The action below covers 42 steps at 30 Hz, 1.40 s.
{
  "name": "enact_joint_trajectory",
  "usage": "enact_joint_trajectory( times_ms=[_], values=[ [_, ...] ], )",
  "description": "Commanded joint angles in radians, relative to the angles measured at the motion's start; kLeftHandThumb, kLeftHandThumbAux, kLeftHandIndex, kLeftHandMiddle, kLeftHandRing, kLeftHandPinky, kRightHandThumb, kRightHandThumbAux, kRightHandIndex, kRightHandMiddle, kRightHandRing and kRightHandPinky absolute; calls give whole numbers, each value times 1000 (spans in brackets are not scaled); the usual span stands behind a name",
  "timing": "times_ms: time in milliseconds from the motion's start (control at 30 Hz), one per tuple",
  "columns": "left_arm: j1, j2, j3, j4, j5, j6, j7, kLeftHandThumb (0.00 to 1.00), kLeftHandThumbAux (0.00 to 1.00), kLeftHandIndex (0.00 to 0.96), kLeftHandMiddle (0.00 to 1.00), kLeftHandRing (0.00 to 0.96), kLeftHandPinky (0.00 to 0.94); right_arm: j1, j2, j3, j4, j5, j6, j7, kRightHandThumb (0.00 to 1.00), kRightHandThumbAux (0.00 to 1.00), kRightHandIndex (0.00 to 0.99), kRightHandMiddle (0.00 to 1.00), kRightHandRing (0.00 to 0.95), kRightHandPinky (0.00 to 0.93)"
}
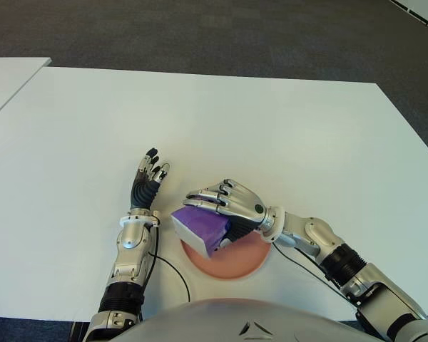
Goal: Put the tissue paper into the plate.
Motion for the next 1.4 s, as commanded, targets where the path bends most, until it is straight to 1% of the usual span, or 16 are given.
enact_joint_trajectory(
  times_ms=[33,267,333,533,600,800,1033,1233,1400],
  values=[
    [24,6,0,37,8,25,1,0,509,0,0,0,0,29,-18,-3,1,-8,7,27,0,446,1,1,1,0],
    [23,6,2,37,11,24,3,0,510,0,0,0,0,41,-29,-15,-8,-7,-2,16,22,425,0,0,0,0],
    [24,5,2,34,8,27,0,0,509,0,0,0,0,45,-30,-21,-10,-11,-2,-5,34,416,0,0,0,0],
    [21,7,5,37,-1,30,-7,0,510,0,0,0,0,56,-26,-35,-10,-30,14,-55,56,385,0,0,0,0],
    [19,7,7,40,-3,28,-8,0,514,0,0,0,0,60,-24,-40,-10,-34,20,-71,62,360,0,0,0,0],
    [14,9,9,47,-7,28,-7,0,517,0,0,0,0,73,-22,-52,-20,-36,42,-89,78,313,0,0,0,0],
    [12,10,12,50,-1,36,0,0,520,0,0,0,0,89,-17,-77,-33,-20,61,-98,103,289,0,0,0,0],
    [11,13,13,52,5,36,4,0,520,0,0,0,0,91,-11,-91,-25,9,54,-91,121,295,0,0,0,0],
    [8,14,13,54,10,38,7,0,519,0,0,0,0,94,-6,-115,-32,70,41,-69,123,306,0,0,0,0]
  ],
)
